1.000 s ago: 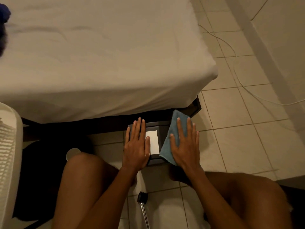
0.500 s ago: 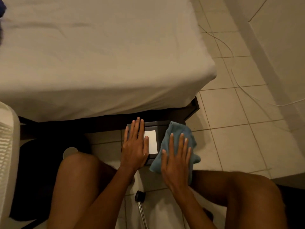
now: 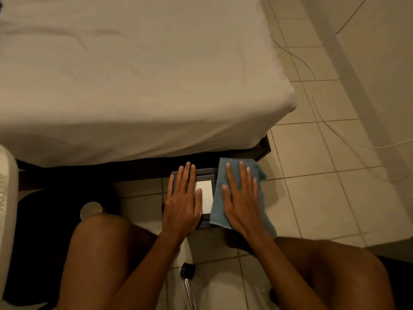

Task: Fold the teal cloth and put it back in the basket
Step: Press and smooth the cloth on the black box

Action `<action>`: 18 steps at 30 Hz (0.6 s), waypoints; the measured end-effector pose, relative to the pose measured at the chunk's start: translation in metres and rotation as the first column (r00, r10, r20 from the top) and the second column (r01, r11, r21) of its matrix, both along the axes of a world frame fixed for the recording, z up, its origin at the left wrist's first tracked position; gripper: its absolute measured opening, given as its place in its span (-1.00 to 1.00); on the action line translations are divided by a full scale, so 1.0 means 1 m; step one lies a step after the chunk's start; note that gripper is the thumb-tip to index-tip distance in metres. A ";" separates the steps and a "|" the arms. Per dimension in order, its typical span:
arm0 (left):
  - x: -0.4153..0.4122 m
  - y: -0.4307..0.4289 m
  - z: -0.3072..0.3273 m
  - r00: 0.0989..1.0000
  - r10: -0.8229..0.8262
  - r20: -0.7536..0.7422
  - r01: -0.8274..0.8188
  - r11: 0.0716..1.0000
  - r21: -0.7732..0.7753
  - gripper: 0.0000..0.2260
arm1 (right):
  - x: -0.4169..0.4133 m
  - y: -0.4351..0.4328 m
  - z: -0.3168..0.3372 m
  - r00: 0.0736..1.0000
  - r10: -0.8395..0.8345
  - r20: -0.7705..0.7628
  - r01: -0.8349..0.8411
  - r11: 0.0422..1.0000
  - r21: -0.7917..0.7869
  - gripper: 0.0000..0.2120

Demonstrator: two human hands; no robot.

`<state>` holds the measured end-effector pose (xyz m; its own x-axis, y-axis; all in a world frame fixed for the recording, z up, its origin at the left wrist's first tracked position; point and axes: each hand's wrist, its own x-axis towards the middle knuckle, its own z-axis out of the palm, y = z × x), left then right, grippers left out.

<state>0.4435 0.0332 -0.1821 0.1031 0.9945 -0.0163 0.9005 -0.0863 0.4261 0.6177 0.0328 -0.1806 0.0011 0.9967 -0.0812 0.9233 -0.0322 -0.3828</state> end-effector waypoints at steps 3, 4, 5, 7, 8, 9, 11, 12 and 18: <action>0.000 0.000 0.003 1.000 -0.006 -0.009 0.006 1.000 -0.004 -0.46 | 0.006 0.007 0.017 0.981 -0.079 -0.179 0.089 0.995 0.047 -0.46; 0.000 0.000 0.003 1.000 -0.008 -0.008 0.008 1.000 -0.006 -0.46 | 0.003 0.010 0.018 0.952 -0.191 -0.241 0.209 0.977 0.052 -0.46; 0.000 0.000 0.004 1.000 -0.010 -0.011 0.010 1.000 -0.004 -0.46 | 0.002 0.014 0.020 0.921 -0.282 -0.270 0.301 0.953 0.033 -0.46; 0.000 0.000 0.004 1.000 -0.005 -0.012 0.005 1.000 0.000 -0.46 | -0.004 0.020 0.016 0.937 -0.306 -0.169 0.308 0.951 -0.015 -0.45; 0.000 0.000 0.004 1.000 -0.007 -0.009 0.007 1.000 -0.003 -0.46 | -0.004 0.019 0.012 0.961 -0.262 -0.085 0.261 0.965 -0.029 -0.43; 0.000 -0.001 0.004 1.000 -0.009 -0.005 0.009 1.000 -0.008 -0.46 | -0.005 0.017 0.009 0.973 -0.226 -0.037 0.224 0.974 -0.036 -0.41; 0.001 -0.001 0.003 1.000 -0.004 -0.005 0.004 1.000 -0.001 -0.46 | -0.006 0.017 0.008 0.979 -0.202 -0.010 0.202 0.979 -0.027 -0.38; 0.000 -0.001 0.003 1.000 -0.002 -0.001 0.002 1.000 0.002 -0.46 | -0.008 0.015 0.008 0.983 -0.181 0.003 0.181 0.983 -0.026 -0.37; 0.001 -0.001 0.006 1.000 -0.011 0.007 0.011 1.000 -0.004 -0.46 | 0.008 0.002 0.008 0.999 0.040 0.021 -0.040 0.999 -0.005 -0.32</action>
<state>0.4440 0.0321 -0.1765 0.1145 0.9932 -0.0198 0.8963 -0.0947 0.4332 0.6258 0.0352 -0.1729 -0.0372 0.9956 -0.0857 0.9315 0.0035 -0.3636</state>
